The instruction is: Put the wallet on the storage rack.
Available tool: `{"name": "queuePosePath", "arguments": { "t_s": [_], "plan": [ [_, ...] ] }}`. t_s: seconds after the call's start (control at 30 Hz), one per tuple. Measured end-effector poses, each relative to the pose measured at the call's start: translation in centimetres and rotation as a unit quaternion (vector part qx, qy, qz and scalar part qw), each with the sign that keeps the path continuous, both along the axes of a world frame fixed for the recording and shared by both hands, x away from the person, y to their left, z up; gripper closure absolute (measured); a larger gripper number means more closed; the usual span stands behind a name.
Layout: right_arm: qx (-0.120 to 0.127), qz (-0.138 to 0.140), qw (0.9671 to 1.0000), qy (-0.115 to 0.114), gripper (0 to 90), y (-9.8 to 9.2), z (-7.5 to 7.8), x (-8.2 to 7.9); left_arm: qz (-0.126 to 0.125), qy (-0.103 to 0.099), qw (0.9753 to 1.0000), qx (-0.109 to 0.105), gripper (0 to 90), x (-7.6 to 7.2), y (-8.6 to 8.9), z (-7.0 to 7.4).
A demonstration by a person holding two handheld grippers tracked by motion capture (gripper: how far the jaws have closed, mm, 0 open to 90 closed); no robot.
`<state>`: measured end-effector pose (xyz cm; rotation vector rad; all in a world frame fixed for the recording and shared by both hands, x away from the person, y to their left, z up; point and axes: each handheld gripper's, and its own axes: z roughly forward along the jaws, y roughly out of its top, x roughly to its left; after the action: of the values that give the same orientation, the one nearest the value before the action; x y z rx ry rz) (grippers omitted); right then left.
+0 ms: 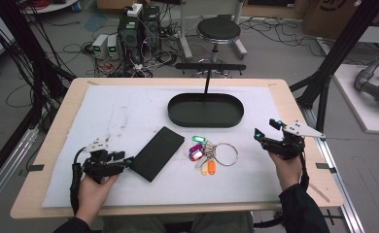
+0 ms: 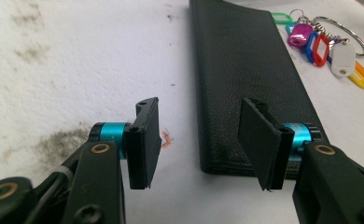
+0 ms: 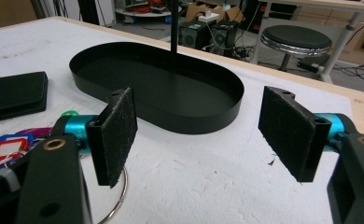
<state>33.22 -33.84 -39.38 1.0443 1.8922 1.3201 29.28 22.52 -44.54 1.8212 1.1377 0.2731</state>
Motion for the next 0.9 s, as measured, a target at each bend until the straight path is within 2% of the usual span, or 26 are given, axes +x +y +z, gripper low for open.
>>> {"name": "queuePosePath", "arguments": {
  "t_s": [0.13, 0.2, 0.27, 0.3, 0.33, 0.4, 0.43, 0.47, 0.57, 0.6, 0.63, 0.83, 0.9],
  "plan": [
    [-0.001, 0.0, 1.0, 0.001, 28.3, 0.0, 0.0, -0.1, 0.001, 0.029, 0.9996, -0.003, 51.5, 0.2, -0.3, -0.4],
    [-0.001, 0.0, 1.0, 0.001, 28.3, 0.0, 0.0, -0.1, 0.001, 0.033, 0.9994, -0.006, 53.6, 0.2, -0.3, -0.4],
    [0.0, 0.0, 1.0, 0.001, 28.3, 0.0, 0.0, -0.1, 0.0, 0.046, 0.9988, -0.017, 55.1, 0.2, -0.3, -0.4],
    [0.0, 0.0, 1.0, 0.001, 28.3, 0.0, 0.0, -0.1, 0.0, 0.046, 0.9988, -0.017, 60.4, 0.2, -0.3, -0.4],
    [-0.001, -0.001, 1.0, -0.001, 28.3, -0.1, 0.0, -0.1, -0.014, 0.047, 0.9986, -0.022, 65.5, 0.2, -0.4, -0.4],
    [-0.001, 0.0, 1.0, 0.0, 28.3, 0.0, 0.0, -0.1, -0.016, 0.049, 0.9985, -0.022, 66.3, 0.2, -0.5, -0.5],
    [0.0, 0.0, 1.0, 0.001, 28.3, 0.0, 0.0, -0.1, -0.014, 0.056, 0.9978, -0.032, 66.2, 0.2, -0.7, -0.6],
    [0.0, 0.0, 1.0, 0.001, 28.3, 0.0, 0.0, -0.1, -0.014, 0.056, 0.9978, -0.032, 64.9, 0.2, -0.7, -0.6],
    [-0.003, 0.002, 1.0, 0.0, 28.3, 0.1, 0.0, -0.1, -0.01, 0.073, 0.9961, -0.049, 62.4, 0.3, -0.6, -0.9],
    [-0.004, 0.001, 1.0, 0.0, 28.4, 0.2, 0.0, -0.1, -0.007, 0.088, 0.9941, -0.063, 62.5, 0.4, -0.5, -1.0],
    [-0.006, 0.002, 1.0, -0.001, 28.5, 0.2, 0.0, -0.1, -0.007, 0.095, 0.9932, -0.067, 62.5, 0.5, -0.4, -1.1],
    [-0.007, 0.004, 1.0, -0.001, 28.5, 0.3, 0.0, 0.0, -0.007, 0.105, 0.9914, -0.077, 65.3, 0.6, -0.4, -1.2],
    [-0.009, 0.004, 1.0, -0.001, 28.6, 0.4, 0.0, 0.0, -0.014, 0.099, 0.9928, -0.065, 67.2, 0.7, -0.4, -0.9]
  ]
}}
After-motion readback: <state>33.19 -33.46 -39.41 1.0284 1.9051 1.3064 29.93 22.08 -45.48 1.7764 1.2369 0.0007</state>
